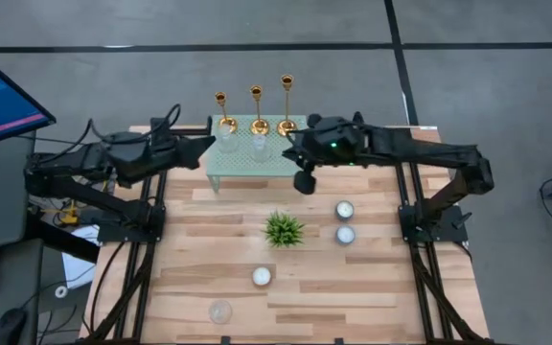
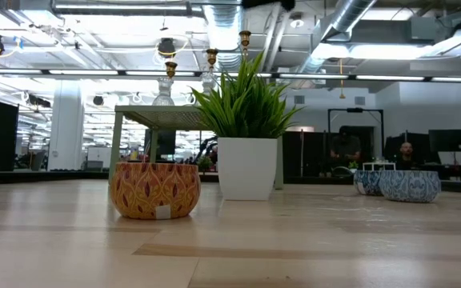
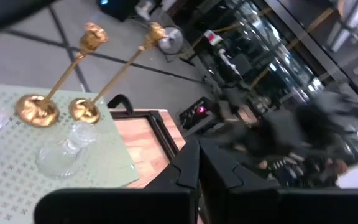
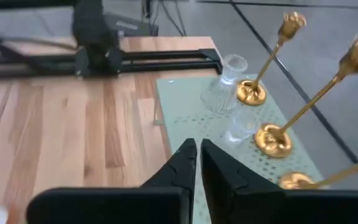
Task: Pick & Place candle stick holders
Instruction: Put the left glass candle holder on the shelf aligned with the other glass candle holder
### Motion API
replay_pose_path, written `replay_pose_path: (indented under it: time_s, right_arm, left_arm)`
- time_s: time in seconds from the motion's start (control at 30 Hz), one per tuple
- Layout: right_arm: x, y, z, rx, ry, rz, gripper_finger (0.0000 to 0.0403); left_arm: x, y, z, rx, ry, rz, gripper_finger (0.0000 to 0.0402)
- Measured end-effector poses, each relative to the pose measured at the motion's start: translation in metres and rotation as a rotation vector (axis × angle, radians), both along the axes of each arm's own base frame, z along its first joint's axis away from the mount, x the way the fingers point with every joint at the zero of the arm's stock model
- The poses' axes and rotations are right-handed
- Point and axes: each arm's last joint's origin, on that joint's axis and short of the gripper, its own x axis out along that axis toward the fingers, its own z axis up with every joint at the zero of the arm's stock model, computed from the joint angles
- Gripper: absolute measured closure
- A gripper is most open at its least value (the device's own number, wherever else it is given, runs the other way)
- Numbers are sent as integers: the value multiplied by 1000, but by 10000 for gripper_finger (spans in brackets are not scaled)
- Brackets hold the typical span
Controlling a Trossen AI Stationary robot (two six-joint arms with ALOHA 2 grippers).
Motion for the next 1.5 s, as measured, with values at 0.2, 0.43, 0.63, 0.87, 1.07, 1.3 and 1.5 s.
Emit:
replay_pose_path:
  time_s: [0.2,0.43,0.63,0.87,1.07,1.3,1.5]
  right_arm:
    - [23,-15,-57,88,-25,-59,399]
    - [59,-25,-111,121,64,-75,402]
    - [66,-26,-129,114,122,-85,403]
    - [64,-45,-124,59,100,-129,403]
    - [69,-63,-132,79,74,-97,403]
    - [70,-66,-132,78,58,-86,403]
    - [68,-80,-130,77,34,-113,403]
  left_arm:
    - [-17,-7,6,80,-2,-65,398]
    - [-29,-6,10,131,-4,-80,398]
    - [-34,-5,13,126,-28,-79,396]
    - [-35,-4,13,137,-25,-58,397]
    - [-34,-4,13,162,-10,-60,394]
    - [-34,-4,13,170,-8,-60,397]
    - [-34,-4,13,171,-8,-54,392]
